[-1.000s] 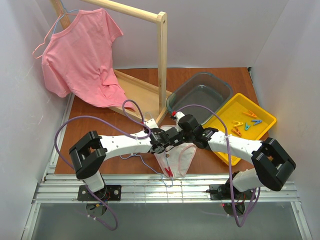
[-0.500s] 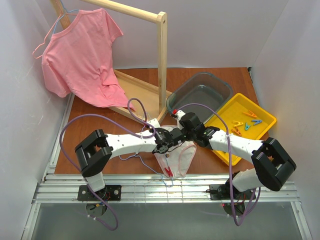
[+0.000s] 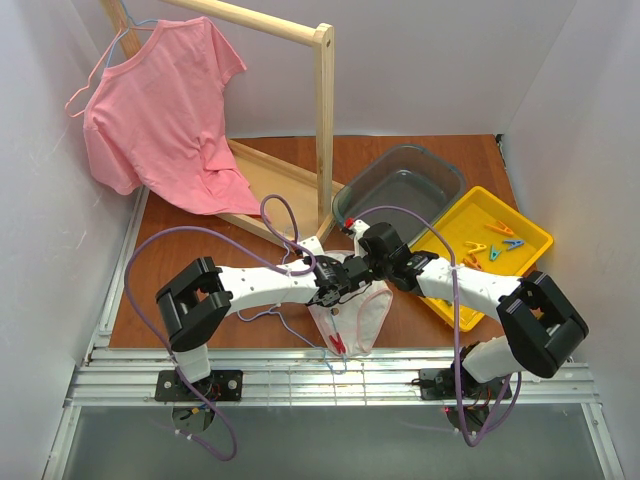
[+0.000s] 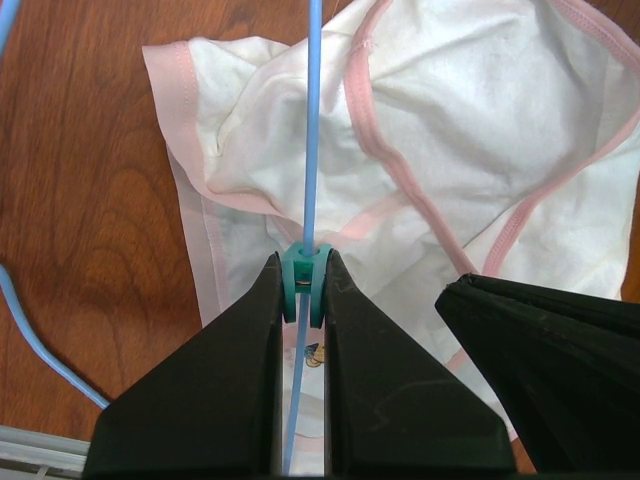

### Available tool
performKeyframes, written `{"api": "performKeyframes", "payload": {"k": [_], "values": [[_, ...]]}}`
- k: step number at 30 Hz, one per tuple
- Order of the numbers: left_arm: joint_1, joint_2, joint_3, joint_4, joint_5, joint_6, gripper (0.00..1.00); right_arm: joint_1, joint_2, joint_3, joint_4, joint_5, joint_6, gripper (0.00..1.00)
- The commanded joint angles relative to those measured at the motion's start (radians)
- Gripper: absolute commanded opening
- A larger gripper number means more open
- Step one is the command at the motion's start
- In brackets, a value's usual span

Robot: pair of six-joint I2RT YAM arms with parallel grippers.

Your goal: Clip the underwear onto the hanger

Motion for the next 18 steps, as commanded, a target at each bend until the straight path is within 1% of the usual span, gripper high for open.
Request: {"api": "performKeyframes", "payload": {"k": [1,8,12,13,16,17,18], "values": [[-0.006,0.001,0.009,0.014,-0.020,0.011,0.00,-0.004,0.012,0.027,0.035,-0.018,-0.021,0.01],[-0.006,-0.010,-0.008,0.025,-0.011,0.015,0.00,-0.006,0.012,0.023,0.035,-0.023,-0.019,0.01],[-0.006,-0.024,-0.002,0.008,-0.023,0.015,0.22,-0.007,0.009,0.024,0.035,-0.021,-0.018,0.01],[-0.006,-0.031,0.000,0.005,-0.029,0.015,0.33,-0.009,0.010,0.027,0.035,-0.020,-0.018,0.01],[-0.002,-0.044,-0.006,-0.012,-0.035,0.003,0.48,-0.012,0.007,0.038,0.031,-0.023,-0.016,0.01],[0.002,-0.047,-0.008,-0.014,-0.035,0.003,0.60,-0.012,0.009,0.040,0.029,-0.023,-0.018,0.01],[0.002,-0.050,-0.011,-0.015,-0.039,0.005,0.64,-0.012,0.007,0.043,0.025,-0.021,-0.018,0.01]]}}
